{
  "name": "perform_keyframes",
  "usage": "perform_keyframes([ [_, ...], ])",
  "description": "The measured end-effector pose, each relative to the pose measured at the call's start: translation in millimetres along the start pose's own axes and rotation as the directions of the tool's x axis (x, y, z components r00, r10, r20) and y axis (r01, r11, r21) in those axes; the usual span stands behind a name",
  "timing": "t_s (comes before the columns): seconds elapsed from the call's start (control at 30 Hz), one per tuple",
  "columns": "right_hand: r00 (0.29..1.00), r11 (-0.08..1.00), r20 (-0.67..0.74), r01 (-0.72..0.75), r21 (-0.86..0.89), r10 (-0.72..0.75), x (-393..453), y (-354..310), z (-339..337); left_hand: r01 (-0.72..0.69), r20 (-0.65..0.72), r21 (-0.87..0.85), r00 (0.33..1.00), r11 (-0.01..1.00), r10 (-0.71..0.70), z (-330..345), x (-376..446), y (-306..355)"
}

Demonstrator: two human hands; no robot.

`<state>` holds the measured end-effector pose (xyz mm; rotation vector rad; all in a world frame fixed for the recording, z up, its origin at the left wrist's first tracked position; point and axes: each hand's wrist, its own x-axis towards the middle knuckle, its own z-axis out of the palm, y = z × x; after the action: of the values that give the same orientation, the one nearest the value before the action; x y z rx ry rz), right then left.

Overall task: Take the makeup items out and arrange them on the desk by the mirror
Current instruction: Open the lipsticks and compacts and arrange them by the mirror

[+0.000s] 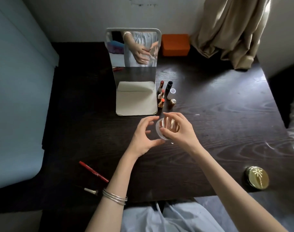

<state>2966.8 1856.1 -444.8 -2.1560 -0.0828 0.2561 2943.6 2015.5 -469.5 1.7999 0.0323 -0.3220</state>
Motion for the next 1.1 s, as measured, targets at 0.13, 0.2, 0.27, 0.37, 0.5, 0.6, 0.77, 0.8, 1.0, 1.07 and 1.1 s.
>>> perform_keyframes([
  [0.13, 0.997, 0.999, 0.065, 0.042, -0.026, -0.04, 12.2, -12.9, 4.9, -0.05, -0.082, 0.036, 0.995, 0.998, 0.053, -5.0, 4.3, 3.4],
  [0.2, 0.994, 0.999, 0.101, 0.039, -0.038, -0.035, 17.7, -17.4, 8.0, -0.052, -0.112, 0.049, 0.992, 0.997, 0.057, -10.7, 3.5, 4.1],
  [0.27, 0.99, 0.998, 0.141, 0.022, -0.05, -0.015, 23.4, -23.7, 9.6, -0.061, -0.127, 0.064, 0.99, 0.996, 0.069, -20.6, 4.3, 3.7],
  [0.37, 0.966, 0.998, 0.255, -0.015, -0.063, 0.03, 32.3, -33.6, 10.9, -0.061, -0.137, 0.13, 0.987, 0.99, 0.079, -40.1, 6.6, 1.9],
  [0.5, 0.957, 0.991, 0.29, 0.034, -0.13, 0.006, 44.6, -48.6, 14.5, -0.064, -0.11, 0.157, 0.991, 0.986, 0.081, -60.2, 7.9, 2.9],
  [0.6, 0.975, 0.992, 0.224, 0.03, -0.125, -0.002, 49.4, -57.4, 22.4, -0.064, -0.086, 0.155, 0.993, 0.986, 0.078, -68.6, 12.4, -0.6],
  [0.77, 0.967, 0.999, 0.254, -0.018, -0.032, 0.025, 53.0, -65.9, 27.6, -0.071, -0.143, 0.176, 0.985, 0.982, 0.097, -77.4, 15.8, 1.5],
  [0.8, 0.965, 0.999, 0.259, -0.037, 0.026, 0.029, 53.6, -65.8, 26.3, -0.08, -0.161, 0.163, 0.981, 0.983, 0.107, -79.7, 15.8, 1.4],
  [1.0, 0.983, 0.985, 0.185, -0.025, 0.169, -0.007, 51.8, -58.6, 26.1, -0.089, -0.163, 0.116, 0.981, 0.989, 0.108, -87.0, 17.8, 1.4],
  [1.07, 0.993, 0.971, 0.121, -0.022, 0.239, -0.007, 49.7, -57.8, 29.7, -0.08, -0.165, 0.069, 0.982, 0.994, 0.09, -86.3, 19.2, 3.7],
  [1.1, 0.996, 0.959, 0.094, -0.029, 0.282, 0.003, 48.5, -57.5, 31.3, -0.073, -0.155, 0.027, 0.985, 0.997, 0.077, -85.9, 19.6, 5.1],
])
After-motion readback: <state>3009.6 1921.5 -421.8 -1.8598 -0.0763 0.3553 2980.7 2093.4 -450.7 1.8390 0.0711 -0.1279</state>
